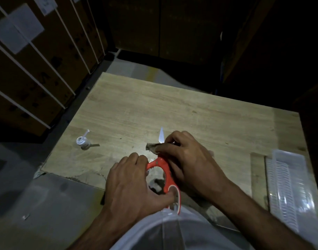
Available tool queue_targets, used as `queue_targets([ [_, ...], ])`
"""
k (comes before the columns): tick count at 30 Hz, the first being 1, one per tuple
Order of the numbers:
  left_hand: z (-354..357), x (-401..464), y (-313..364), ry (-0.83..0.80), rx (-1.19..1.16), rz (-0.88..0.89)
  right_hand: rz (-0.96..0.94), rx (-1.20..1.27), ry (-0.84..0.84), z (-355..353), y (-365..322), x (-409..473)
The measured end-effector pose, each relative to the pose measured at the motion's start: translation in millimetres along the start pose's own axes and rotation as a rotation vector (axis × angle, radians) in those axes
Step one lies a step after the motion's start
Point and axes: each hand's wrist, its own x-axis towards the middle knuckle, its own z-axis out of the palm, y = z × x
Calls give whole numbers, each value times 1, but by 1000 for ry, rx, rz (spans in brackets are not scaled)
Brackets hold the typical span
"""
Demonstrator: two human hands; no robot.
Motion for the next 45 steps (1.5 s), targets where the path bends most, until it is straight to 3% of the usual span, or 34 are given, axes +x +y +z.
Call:
queue_targets([
  [9, 1, -3, -4, 58, -25, 13, 38, 3, 59, 3, 0, 21],
  [22, 3, -10, -3, -24, -23, -14, 186, -81, 111, -3, 20, 63],
  [26, 2, -11, -1, -93, -20, -10, 275, -71, 219, -18, 36, 83],
  [31, 4, -12, -6, -90, -27, -40, 266, 112, 446, -65, 27, 56],
  [34, 1, -11, -6, -89, -51, -60, 105, 148, 361, -58, 7, 17],
  [38, -2, -9, -2, -84, -83, -53, -14, -17, 14, -8, -2, -16],
  [45, 1, -7, -2, -21, -70, -39, 29, -19, 57, 4, 3, 3],
])
